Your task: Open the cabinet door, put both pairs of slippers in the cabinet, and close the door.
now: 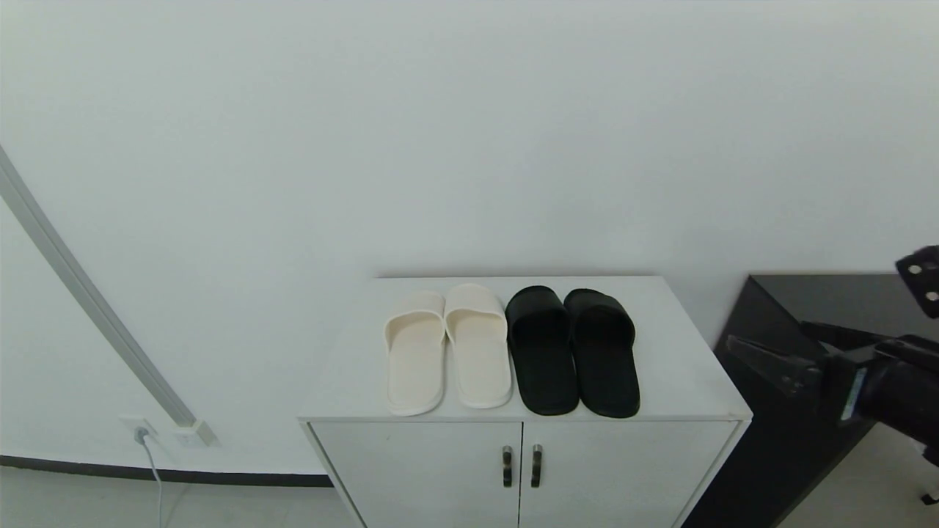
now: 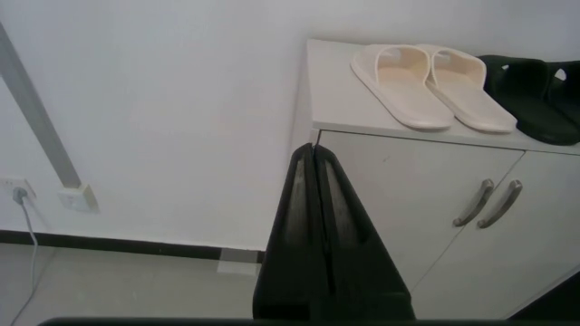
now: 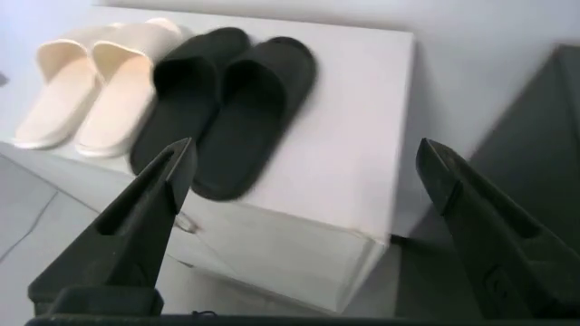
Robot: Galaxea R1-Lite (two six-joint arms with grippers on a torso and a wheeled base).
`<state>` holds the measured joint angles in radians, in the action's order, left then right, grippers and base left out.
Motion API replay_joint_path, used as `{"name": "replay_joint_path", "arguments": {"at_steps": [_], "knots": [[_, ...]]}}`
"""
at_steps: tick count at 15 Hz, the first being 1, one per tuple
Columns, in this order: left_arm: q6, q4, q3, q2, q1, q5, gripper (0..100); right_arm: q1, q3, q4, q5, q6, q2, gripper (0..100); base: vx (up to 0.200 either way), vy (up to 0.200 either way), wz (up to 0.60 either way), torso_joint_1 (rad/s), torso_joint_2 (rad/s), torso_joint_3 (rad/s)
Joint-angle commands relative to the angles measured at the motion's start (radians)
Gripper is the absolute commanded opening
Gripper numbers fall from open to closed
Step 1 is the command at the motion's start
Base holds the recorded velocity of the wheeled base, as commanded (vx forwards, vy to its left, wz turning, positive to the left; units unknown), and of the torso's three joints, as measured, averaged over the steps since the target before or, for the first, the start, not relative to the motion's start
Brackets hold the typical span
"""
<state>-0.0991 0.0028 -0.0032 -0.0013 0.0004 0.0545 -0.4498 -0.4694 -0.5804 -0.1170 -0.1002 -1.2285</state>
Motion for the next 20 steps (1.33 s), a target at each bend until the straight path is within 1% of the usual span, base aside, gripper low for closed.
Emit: {"name": "replay_joint_path", "arguments": {"at_steps": [1, 3, 5, 6, 7, 8, 10, 11, 14, 16, 20], "knots": [[-0.001, 0.0, 0.0, 0.001, 0.001, 0.001, 0, -0.129, -0.095, -0.007, -0.084, -0.026, -0.163, 100, 0.0, 0.0, 0.0, 0.0, 0.0, 0.0], [-0.001, 0.0, 0.0, 0.001, 0.0, 0.001, 0, -0.228, -0.153, -0.007, -0.167, -0.073, -0.24, 100, 0.0, 0.0, 0.0, 0.0, 0.0, 0.0], [-0.001, 0.0, 0.0, 0.001, 0.0, 0.001, 0, -0.29, -0.209, -0.007, -0.242, -0.104, -0.322, 100, 0.0, 0.0, 0.0, 0.0, 0.0, 0.0], [-0.001, 0.0, 0.0, 0.001, 0.001, 0.001, 0, -0.302, -0.222, -0.007, -0.268, -0.104, -0.35, 100, 0.0, 0.0, 0.0, 0.0, 0.0, 0.0], [-0.001, 0.0, 0.0, 0.001, 0.0, 0.001, 0, -0.32, -0.273, -0.012, -0.337, -0.115, -0.413, 100, 0.0, 0.0, 0.0, 0.0, 0.0, 0.0], [-0.001, 0.0, 0.0, 0.001, 0.0, 0.001, 0, -0.328, -0.315, -0.013, -0.383, -0.141, -0.459, 100, 0.0, 0.0, 0.0, 0.0, 0.0, 0.0], [0.001, 0.0, 0.0, 0.001, 0.0, 0.001, 0, -0.337, -0.362, -0.015, -0.441, -0.179, -0.531, 100, 0.0, 0.0, 0.0, 0.0, 0.0, 0.0], [0.001, 0.0, 0.0, 0.001, 0.0, 0.001, 0, -0.339, -0.387, -0.032, -0.49, -0.196, -0.591, 100, 0.0, 0.0, 0.0, 0.0, 0.0, 0.0], [-0.001, 0.0, 0.0, 0.001, 0.001, 0.001, 0, -0.343, -0.407, -0.139, -0.532, -0.188, -0.692, 100, 0.0, 0.0, 0.0, 0.0, 0.0, 0.0], [0.001, 0.0, 0.0, 0.001, 0.001, 0.001, 0, -0.357, -0.437, -0.151, -0.559, -0.179, -0.747, 100, 0.0, 0.0, 0.0, 0.0, 0.0, 0.0], [0.001, 0.0, 0.0, 0.001, 0.001, 0.001, 0, -0.36, -0.502, -0.176, -0.564, -0.177, -0.824, 100, 0.0, 0.0, 0.0, 0.0, 0.0, 0.0]]}}
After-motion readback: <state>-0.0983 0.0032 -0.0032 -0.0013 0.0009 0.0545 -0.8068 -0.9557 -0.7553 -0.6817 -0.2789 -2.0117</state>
